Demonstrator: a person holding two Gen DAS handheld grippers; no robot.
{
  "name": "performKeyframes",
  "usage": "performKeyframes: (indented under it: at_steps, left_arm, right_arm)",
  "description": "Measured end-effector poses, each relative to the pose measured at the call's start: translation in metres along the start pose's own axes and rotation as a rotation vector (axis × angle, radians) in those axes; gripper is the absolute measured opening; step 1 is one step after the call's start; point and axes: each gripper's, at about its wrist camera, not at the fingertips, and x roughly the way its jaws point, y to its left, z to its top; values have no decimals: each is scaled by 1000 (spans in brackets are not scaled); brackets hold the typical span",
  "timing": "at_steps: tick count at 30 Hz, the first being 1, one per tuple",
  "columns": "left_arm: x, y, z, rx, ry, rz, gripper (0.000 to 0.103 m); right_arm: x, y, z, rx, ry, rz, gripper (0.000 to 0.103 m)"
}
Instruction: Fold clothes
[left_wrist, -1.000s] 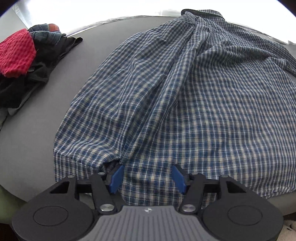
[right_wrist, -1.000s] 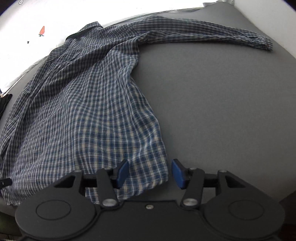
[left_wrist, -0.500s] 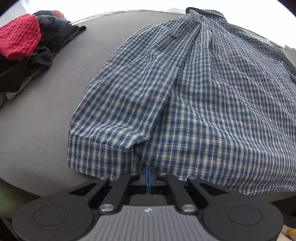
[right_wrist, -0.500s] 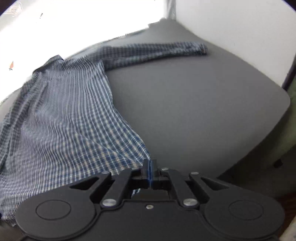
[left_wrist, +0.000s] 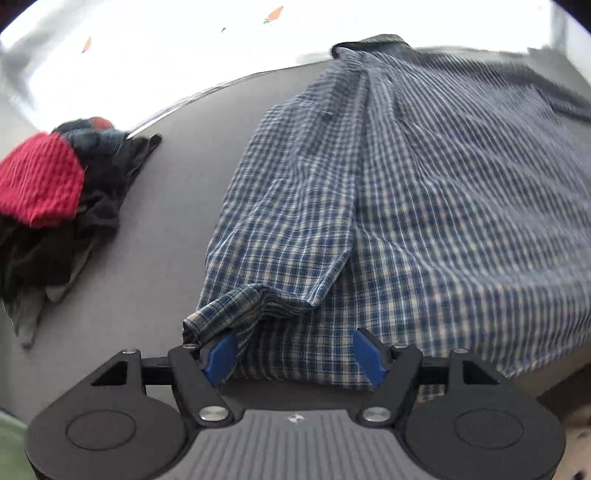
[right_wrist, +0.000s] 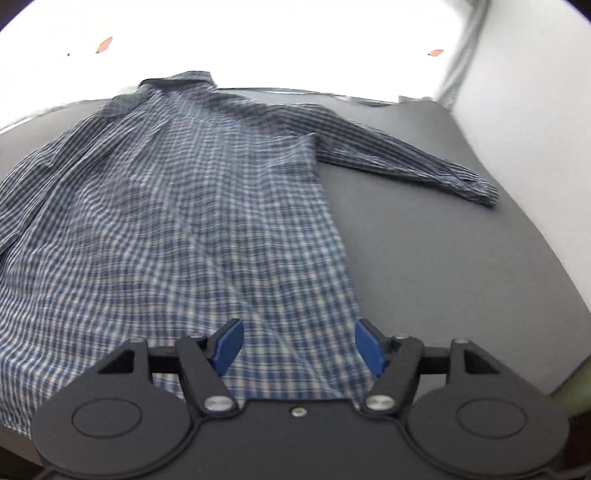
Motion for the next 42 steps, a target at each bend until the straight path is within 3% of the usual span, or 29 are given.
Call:
performKeyframes:
  at_steps: [2,8,10,13,17,19,20,21,22,24,27,28,32,34,35,36,37,40,42]
  left_arm:
    - [7,-12,0,141,-32,66,70]
    - [2,-4,-4,449,-248,138,70]
    - [9,3,-6,509,-286,114,72]
    - [27,13,-9,544,-264,63,72]
    - [30,19,-19,627,-279,-92,72]
    - [32,20,-22,663,-280,-147,66]
    - [32,24,-22,657,-287,-162,50]
    - [33,27,-21,650,-293,-177,22]
    - [33,32,-20,640,-301,-189,8]
    - [29,47,-10,571,-334,-188,8]
    - [20,103,30,284,-352,-210,7]
    - [18,133,48,154,-374,-172,7]
    - [17,240,109,-268,-456,125,10]
    - [24,283,133,-456,-422,264,22]
    - [28,300,142,-526,-390,320,40]
    - [30,307,145,-539,-372,328,55]
    - [31,312,146,-547,-359,328,61]
    - [31,288,128,-474,-372,200,73]
    - [38,252,106,-386,-315,87,76]
  right_arm:
    - [-2,22,3,-36,-1,18,68]
    - [-11,78,1,-90,5,0,68]
    - [-12,89,0,-85,16,-4,68]
    - [-3,107,3,-52,59,0,68]
    - [7,122,1,20,114,21,71]
    - [11,128,-3,38,147,12,71]
    - [12,130,-5,52,157,7,72]
    - [12,131,-6,69,163,1,72]
    - [12,131,-7,86,169,-4,72]
    - [13,130,-8,122,179,-16,73]
    - [12,131,-9,151,187,-44,74]
    - [12,132,-9,157,188,-50,74]
    - [15,135,-7,172,191,-55,74]
    - [17,136,-4,171,189,-58,74]
    - [18,137,-3,169,189,-60,74]
    - [19,137,-2,168,190,-63,74]
    - [19,137,-1,168,190,-64,74]
    - [16,138,-2,169,189,-64,74]
    - [14,138,-4,172,189,-66,74]
